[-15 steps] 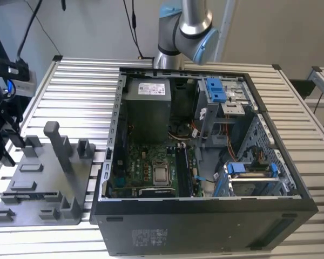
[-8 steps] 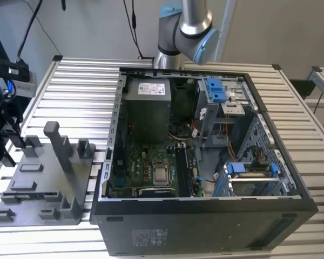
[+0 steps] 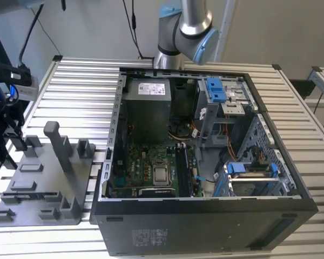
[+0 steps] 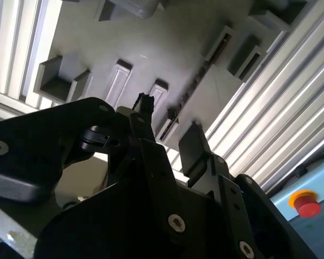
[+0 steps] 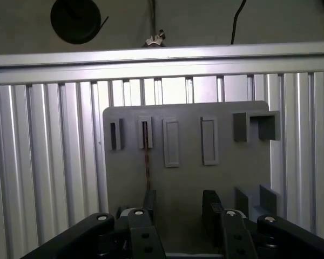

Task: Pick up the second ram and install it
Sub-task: 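Pick up the second ram and move it above second insertion slot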

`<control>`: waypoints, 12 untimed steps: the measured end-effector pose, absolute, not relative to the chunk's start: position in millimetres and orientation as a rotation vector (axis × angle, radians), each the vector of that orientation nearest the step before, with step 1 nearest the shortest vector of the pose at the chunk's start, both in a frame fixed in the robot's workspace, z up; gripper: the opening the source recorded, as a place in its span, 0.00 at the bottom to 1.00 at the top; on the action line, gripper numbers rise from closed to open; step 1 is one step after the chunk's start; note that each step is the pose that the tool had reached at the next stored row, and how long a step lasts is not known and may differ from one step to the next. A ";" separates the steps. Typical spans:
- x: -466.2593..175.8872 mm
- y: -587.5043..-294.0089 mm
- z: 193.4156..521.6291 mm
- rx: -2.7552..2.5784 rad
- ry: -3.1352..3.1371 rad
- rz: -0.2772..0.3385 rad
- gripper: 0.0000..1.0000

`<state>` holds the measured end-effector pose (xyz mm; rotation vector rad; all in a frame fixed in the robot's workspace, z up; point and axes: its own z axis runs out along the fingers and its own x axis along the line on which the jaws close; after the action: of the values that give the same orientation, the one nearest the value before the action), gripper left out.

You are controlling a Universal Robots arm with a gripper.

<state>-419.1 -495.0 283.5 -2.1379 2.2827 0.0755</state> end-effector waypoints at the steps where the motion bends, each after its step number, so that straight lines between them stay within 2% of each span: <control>1: -419.1 -495.0 281.9 -2.139 2.281 0.076 0.48; 12: -419.1 -495.1 267.0 -2.155 2.273 0.069 0.48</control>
<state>-419.1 -495.1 267.0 -2.1547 2.2728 0.0695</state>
